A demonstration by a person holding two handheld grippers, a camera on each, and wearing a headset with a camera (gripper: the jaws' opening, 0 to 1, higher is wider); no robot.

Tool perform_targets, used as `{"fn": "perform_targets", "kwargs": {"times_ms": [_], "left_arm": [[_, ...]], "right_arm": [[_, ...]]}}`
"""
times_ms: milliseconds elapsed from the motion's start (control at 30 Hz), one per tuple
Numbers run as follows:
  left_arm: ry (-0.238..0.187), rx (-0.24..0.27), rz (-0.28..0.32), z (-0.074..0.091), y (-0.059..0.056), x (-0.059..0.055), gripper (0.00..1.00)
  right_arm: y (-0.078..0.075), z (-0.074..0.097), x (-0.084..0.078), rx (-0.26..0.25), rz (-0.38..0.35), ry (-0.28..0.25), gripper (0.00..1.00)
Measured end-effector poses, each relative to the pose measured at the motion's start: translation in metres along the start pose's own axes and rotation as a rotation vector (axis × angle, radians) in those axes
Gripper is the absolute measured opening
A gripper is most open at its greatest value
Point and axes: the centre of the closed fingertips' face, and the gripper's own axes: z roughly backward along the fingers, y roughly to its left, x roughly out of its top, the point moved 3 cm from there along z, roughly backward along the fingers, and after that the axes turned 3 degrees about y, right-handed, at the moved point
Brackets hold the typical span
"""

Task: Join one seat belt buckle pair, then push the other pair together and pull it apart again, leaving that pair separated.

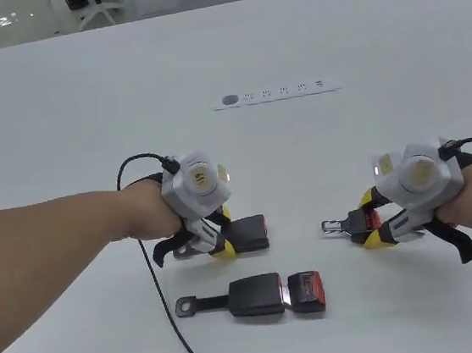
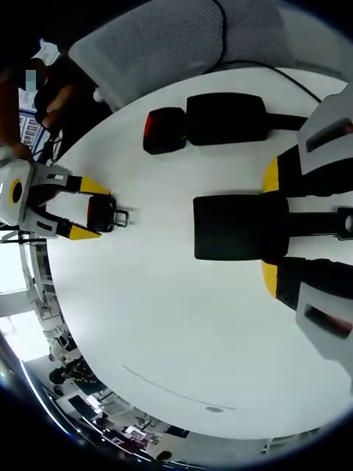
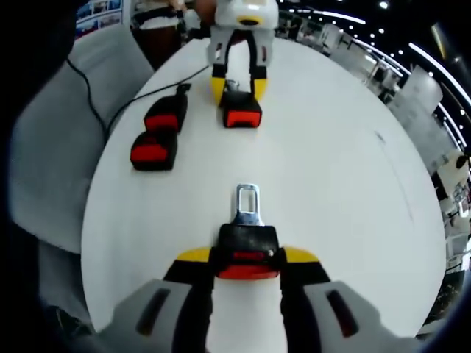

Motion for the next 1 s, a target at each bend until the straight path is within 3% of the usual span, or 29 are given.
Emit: {"fn": "perform_targets", "kwargs": {"times_ms": [200, 433, 500, 567, 600, 700, 767, 833, 933, 1000], "left_arm": [[-0.001, 0.007, 0.000, 0.001, 0.000, -0.001, 0.32], [-0.005, 0.008, -0.033, 0.002, -0.001, 0.000, 0.32], [-0.005, 0.015, -0.047, 0.003, 0.000, 0.000, 0.35], [-0.005, 0.039, -0.057, 0.005, 0.002, -0.003, 0.45], [-0.014, 0.050, -0.050, 0.006, 0.003, -0.003, 0.49], [-0.113, 0.098, 0.021, 0.015, 0.005, -0.001, 0.61], [-0.141, 0.123, 0.052, 0.025, 0.003, -0.005, 0.67], [-0.183, 0.135, 0.081, 0.035, -0.004, -0.007, 0.71], [-0.214, 0.178, 0.144, 0.054, -0.016, -0.016, 0.82], [-0.249, 0.206, 0.142, 0.068, -0.027, -0.020, 0.89]], "right_arm": [[0.002, 0.006, -0.003, -0.020, 0.003, 0.020, 0.36], [-0.004, 0.008, -0.003, -0.067, -0.033, 0.008, 0.47], [-0.001, 0.010, -0.006, -0.076, -0.046, 0.002, 0.51], [-0.001, 0.014, -0.008, -0.092, -0.074, -0.016, 0.53], [0.000, 0.017, -0.008, -0.100, -0.095, -0.028, 0.54], [0.000, 0.024, -0.010, -0.132, -0.147, -0.062, 0.58], [0.004, 0.029, -0.010, -0.147, -0.186, -0.090, 0.60], [0.010, 0.035, -0.007, -0.145, -0.220, -0.115, 0.62], [0.021, 0.042, -0.002, -0.149, -0.250, -0.146, 0.66], [0.028, 0.046, 0.003, -0.155, -0.269, -0.165, 0.73]]}}
